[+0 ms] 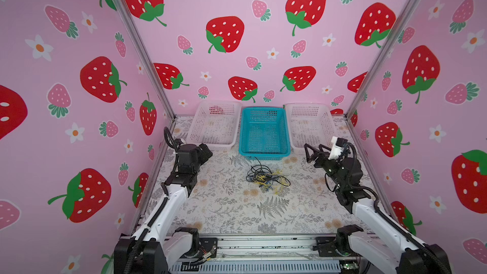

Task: Untangle the cables
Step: 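Move the right gripper down onto the cable tangle while the left gripper approaches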

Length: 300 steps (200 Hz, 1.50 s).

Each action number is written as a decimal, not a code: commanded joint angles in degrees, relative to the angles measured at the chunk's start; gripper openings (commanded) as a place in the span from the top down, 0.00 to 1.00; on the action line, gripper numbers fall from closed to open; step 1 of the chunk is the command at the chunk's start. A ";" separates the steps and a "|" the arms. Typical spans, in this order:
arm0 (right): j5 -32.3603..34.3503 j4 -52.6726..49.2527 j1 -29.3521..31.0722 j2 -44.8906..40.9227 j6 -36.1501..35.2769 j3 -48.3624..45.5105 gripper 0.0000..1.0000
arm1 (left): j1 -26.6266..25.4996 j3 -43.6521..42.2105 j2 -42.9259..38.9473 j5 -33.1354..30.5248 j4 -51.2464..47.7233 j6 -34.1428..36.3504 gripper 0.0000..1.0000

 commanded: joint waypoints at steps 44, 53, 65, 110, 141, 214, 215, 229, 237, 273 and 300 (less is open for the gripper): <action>2.04 -19.64 19.65 10.83 -15.98 10.81 0.07 | -1.92 -0.19 -5.55 12.92 -11.73 -5.22 0.05; 3.96 -20.29 21.82 13.46 -17.48 11.87 0.07 | -2.79 -0.55 -6.63 12.02 -13.21 -4.96 0.06; 7.42 -20.99 24.20 17.08 -19.06 13.34 0.08 | -4.11 -1.58 -7.95 11.51 -13.79 -4.87 0.06; 13.67 -21.66 26.39 29.63 -20.31 18.71 0.15 | -7.34 -4.02 -9.36 10.28 -14.87 -4.86 0.06; 14.52 -19.79 26.52 35.18 -19.16 19.34 0.23 | -7.87 -5.11 -9.58 10.67 -14.24 -5.35 0.06; 8.29 -14.49 27.11 38.66 -16.90 15.25 0.41 | -10.03 -6.47 -6.93 14.03 -10.56 -7.12 0.06; 8.11 -14.31 27.08 38.62 -16.83 15.14 0.42 | -10.06 -6.51 -6.92 14.13 -10.46 -7.18 0.06; 6.38 -12.82 27.10 38.57 -16.13 13.87 0.45 | -10.80 -7.27 -7.01 14.84 -9.00 -7.82 0.06; 4.90 -12.26 27.14 38.77 -15.90 13.47 0.47 | -11.20 -7.54 -7.07 14.85 -8.41 -7.99 0.06; 1.33 -10.40 27.21 38.66 -14.41 12.41 0.48 | -13.36 -9.20 -6.92 17.11 -5.81 -9.28 0.06; -1.17 -9.89 27.22 40.07 -13.65 12.65 0.48 | -15.01 -10.98 -6.66 18.08 -3.43 -10.81 0.06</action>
